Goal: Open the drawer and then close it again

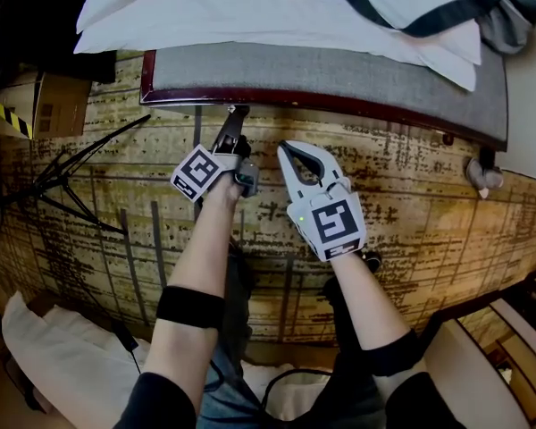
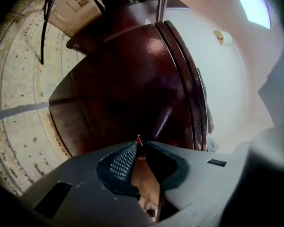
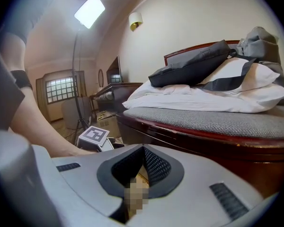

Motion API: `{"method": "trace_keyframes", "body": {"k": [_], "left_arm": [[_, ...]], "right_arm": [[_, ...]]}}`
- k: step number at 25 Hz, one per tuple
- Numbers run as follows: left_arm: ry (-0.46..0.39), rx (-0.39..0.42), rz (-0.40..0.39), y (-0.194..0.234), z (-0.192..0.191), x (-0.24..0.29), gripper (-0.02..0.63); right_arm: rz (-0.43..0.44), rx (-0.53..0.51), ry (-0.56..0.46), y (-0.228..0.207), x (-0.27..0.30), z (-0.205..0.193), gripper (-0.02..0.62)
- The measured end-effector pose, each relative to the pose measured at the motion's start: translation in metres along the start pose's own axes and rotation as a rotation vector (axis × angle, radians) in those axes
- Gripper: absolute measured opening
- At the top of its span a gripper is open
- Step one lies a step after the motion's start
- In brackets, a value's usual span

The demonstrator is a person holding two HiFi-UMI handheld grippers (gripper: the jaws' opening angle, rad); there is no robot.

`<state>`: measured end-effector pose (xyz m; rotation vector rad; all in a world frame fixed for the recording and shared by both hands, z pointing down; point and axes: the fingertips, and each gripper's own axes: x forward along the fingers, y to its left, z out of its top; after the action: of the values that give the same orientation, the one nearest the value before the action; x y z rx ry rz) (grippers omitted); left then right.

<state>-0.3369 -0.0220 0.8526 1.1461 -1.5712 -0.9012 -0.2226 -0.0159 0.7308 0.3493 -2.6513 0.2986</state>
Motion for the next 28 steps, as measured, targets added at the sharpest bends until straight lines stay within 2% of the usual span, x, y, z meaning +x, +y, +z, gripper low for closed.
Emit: {"method": "trace_keyframes", "body": {"k": [16,28], "left_arm": [[0.024,-0.023,0.070,0.002,-0.004,-0.008,0.058],[0.023,-0.073,0.144,0.014,-0.038,-0.079,0.060]], "right_arm": [[-0.009,0.004,0.016,0.012,-0.014,-0.006,0.000],[0.030,-0.001,0.028,0.037,-0.039,0.010,0.000]]}}
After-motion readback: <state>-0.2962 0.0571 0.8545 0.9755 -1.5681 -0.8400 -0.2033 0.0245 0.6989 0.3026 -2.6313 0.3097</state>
